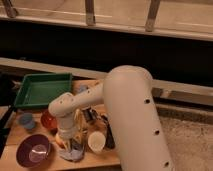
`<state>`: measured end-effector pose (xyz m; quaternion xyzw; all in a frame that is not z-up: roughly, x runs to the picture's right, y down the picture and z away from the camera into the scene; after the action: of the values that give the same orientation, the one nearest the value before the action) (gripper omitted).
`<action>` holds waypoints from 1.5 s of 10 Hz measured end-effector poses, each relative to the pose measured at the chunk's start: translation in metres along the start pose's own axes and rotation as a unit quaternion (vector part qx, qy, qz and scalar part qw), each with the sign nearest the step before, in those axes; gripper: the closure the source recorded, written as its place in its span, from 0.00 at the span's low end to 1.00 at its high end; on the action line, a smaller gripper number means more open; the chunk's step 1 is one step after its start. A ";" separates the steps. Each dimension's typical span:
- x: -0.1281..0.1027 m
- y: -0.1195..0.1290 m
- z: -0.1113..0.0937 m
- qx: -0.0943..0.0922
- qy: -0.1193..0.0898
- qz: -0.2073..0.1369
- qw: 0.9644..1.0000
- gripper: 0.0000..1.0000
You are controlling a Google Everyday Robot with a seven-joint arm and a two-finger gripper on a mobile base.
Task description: Place towel in purple bowl
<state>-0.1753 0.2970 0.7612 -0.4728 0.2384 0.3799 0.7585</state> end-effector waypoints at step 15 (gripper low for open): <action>-0.020 0.027 -0.132 0.048 -0.133 -0.051 0.989 1.00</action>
<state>-0.2087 0.1789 0.7032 -0.3929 0.1286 0.3884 0.8236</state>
